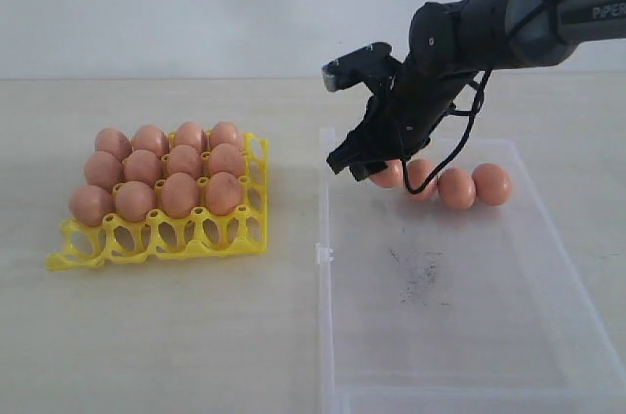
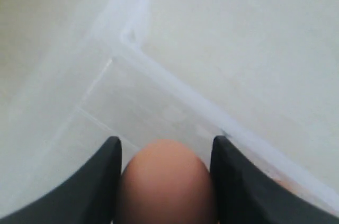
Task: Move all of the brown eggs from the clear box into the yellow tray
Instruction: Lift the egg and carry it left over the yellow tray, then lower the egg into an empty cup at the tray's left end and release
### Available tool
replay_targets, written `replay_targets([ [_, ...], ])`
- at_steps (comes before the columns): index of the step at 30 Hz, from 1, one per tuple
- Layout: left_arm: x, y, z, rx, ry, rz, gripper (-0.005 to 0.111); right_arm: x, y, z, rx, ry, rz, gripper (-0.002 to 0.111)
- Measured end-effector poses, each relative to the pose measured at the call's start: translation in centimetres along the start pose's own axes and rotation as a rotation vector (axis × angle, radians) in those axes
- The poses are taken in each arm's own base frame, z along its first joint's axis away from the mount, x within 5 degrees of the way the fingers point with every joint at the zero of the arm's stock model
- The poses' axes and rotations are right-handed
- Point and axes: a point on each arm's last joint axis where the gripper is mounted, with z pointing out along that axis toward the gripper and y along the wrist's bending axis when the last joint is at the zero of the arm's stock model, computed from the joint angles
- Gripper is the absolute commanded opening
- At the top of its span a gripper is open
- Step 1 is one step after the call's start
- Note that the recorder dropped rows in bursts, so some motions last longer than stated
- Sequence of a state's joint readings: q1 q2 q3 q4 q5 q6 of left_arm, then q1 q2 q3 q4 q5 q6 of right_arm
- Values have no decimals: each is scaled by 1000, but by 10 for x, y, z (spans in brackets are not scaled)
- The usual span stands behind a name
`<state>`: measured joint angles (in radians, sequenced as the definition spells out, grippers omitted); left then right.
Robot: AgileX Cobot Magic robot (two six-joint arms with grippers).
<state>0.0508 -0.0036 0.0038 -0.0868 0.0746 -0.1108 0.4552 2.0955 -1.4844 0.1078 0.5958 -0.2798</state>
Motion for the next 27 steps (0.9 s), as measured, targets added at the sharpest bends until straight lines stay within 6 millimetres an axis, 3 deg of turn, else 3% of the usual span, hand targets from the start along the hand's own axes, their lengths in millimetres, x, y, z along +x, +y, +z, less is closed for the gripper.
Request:
replay_targets([
  [6,0,0,0,0,0,0,4,-12,17,-36,28,-189,-34,0],
  [11,0,0,0,0,0,0,4,-15,35,-50,44,-356,-62,0],
  [18,0,0,0,0,0,0,4,-15,86,-48,37,-653,-141,0],
  [27,0,0,0,0,0,0,4,-23,152,-66,-118,-1041,-271,0],
])
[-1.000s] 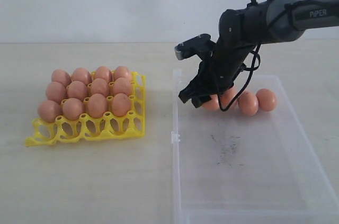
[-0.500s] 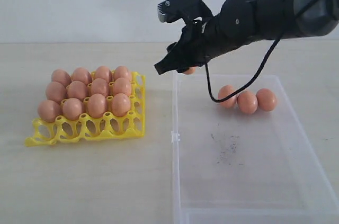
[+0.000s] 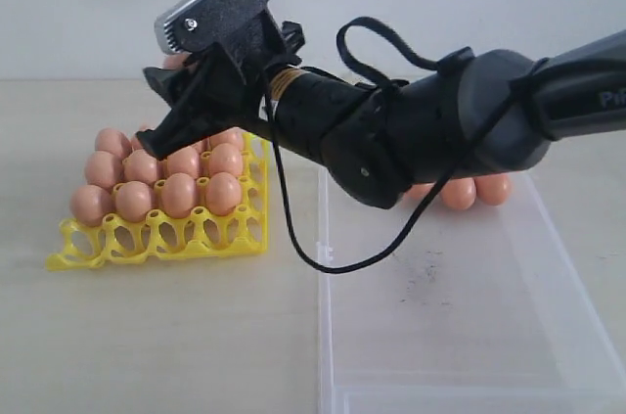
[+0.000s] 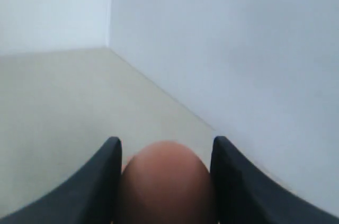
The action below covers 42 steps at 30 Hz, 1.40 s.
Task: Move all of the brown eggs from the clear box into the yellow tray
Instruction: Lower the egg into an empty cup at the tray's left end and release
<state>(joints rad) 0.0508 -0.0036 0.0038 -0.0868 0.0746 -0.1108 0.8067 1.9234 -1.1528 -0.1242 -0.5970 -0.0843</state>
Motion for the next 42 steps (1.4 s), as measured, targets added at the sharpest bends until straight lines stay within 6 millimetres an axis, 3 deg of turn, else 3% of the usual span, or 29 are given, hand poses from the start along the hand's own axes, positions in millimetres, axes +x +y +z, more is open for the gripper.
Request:
replay_targets([
  [3,0,0,0,0,0,0,4,0,11,4,-92,-153,36,0],
  [7,0,0,0,0,0,0,4,23,23,12,-180,-263,105,0],
  [11,0,0,0,0,0,0,4,54,36,32,-274,-264,106,0],
  [17,0,0,0,0,0,0,4,77,58,70,-522,-262,78,0],
  [23,0,0,0,0,0,0,4,104,64,95,-576,-225,126,0],
  [42,0,0,0,0,0,0,4,126,65,106,-552,-85,95,0],
])
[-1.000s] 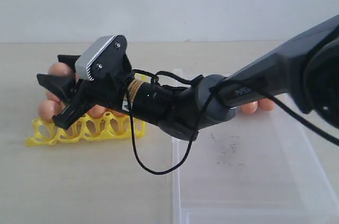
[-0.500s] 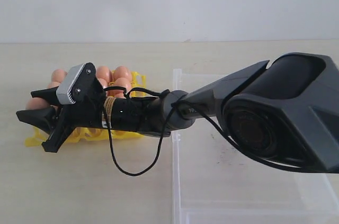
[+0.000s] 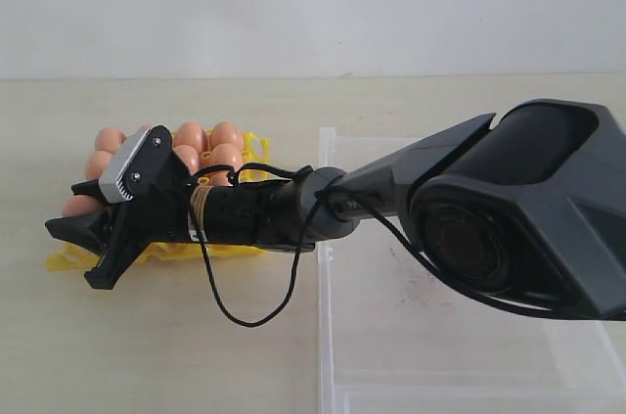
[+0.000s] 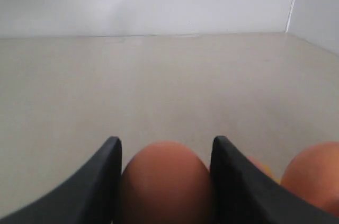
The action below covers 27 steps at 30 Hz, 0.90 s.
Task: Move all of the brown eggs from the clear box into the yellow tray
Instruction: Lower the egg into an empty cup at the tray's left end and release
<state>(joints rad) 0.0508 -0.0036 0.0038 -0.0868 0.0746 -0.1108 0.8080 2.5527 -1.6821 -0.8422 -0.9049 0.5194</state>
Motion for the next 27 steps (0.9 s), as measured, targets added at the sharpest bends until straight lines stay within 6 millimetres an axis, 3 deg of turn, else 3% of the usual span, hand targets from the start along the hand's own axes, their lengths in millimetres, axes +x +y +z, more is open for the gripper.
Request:
replay_targets([
  [27,0,0,0,0,0,0,4,-2,-2,1,37,-14,-39,0],
])
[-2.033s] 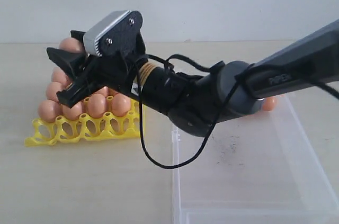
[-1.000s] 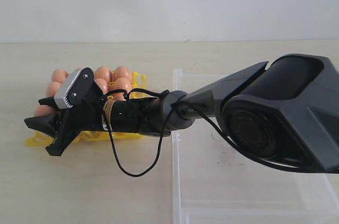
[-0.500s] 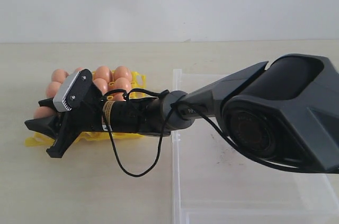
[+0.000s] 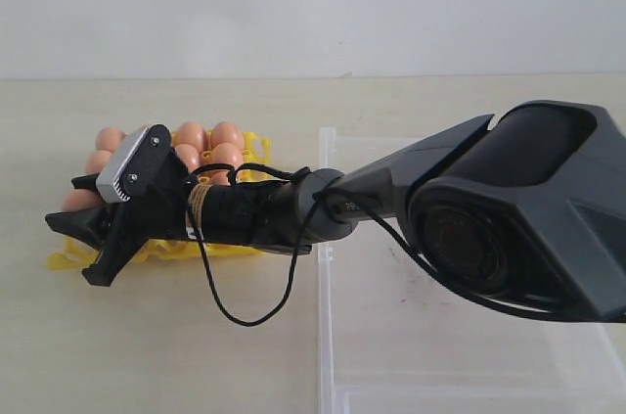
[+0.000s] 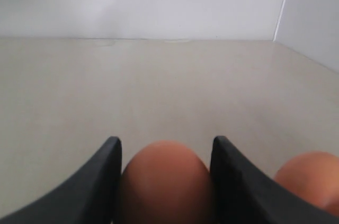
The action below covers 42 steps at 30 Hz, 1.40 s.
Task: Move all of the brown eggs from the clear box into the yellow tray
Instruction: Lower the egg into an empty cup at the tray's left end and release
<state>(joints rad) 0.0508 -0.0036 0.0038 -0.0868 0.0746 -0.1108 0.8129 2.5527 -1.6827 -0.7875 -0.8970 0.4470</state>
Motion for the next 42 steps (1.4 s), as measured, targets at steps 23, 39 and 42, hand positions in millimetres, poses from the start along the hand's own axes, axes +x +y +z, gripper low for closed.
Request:
replay_targets([
  [23,0,0,0,0,0,0,4,1,-3,1,50,13,32,40],
  [39,0,0,0,0,0,0,4,5,-5,1,74,60,25,46],
  [42,0,0,0,0,0,0,4,5,-5,1,75,63,21,51],
])
